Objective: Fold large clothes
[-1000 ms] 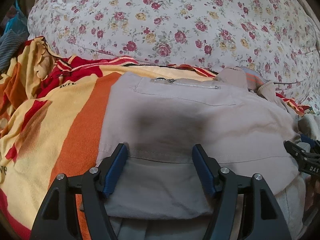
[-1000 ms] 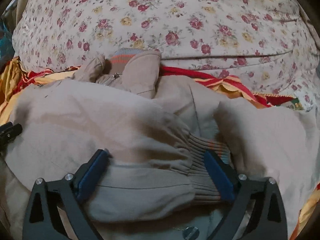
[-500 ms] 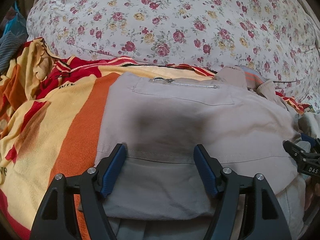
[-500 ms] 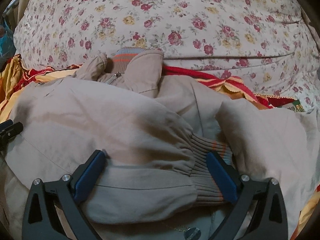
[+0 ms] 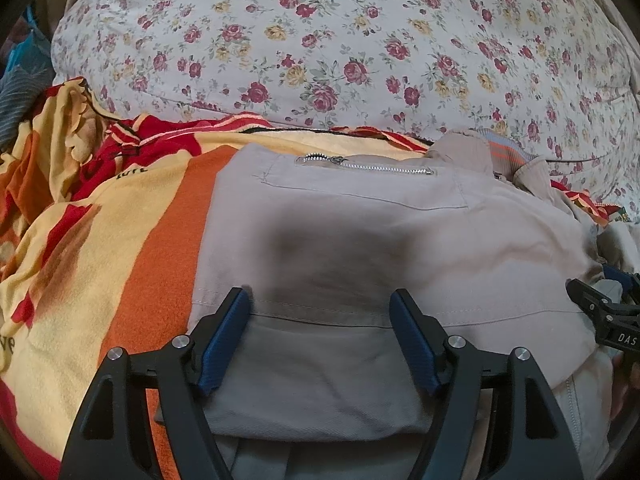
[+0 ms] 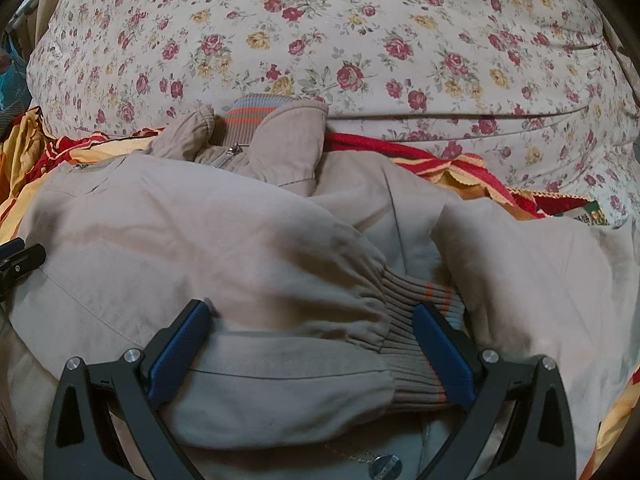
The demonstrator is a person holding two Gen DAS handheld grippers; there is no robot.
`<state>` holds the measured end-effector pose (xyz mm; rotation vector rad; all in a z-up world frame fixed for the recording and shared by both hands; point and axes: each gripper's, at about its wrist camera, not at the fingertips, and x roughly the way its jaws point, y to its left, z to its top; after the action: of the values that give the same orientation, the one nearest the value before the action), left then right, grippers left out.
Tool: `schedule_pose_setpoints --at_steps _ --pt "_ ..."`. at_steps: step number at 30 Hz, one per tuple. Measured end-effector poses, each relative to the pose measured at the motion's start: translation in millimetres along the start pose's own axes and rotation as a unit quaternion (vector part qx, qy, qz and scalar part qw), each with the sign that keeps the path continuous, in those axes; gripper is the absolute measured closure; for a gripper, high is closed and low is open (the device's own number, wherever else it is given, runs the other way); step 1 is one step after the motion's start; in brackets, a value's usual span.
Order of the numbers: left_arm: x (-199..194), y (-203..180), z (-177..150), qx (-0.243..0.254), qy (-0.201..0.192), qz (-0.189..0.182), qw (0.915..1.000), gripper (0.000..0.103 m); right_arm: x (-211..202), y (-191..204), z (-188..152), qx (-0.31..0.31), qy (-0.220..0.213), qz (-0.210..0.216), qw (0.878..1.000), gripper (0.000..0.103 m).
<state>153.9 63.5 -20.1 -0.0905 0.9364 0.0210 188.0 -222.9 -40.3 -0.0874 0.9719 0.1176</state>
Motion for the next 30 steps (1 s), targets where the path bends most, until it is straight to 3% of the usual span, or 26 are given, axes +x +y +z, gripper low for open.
schedule_pose_setpoints --at_steps 20,26,30 --pt "0 0 0 0.000 0.000 0.000 1.0000 0.041 -3 1 1 -0.005 -0.004 -0.012 1.000 0.000" --pt "-1 1 0 -0.002 -0.002 -0.005 1.0000 0.041 -46 -8 2 0.010 -0.053 -0.014 0.998 0.001" --pt "-2 0 -1 0.001 -0.003 -0.003 1.0000 0.041 -82 -44 8 0.018 -0.095 -0.041 0.994 0.001"
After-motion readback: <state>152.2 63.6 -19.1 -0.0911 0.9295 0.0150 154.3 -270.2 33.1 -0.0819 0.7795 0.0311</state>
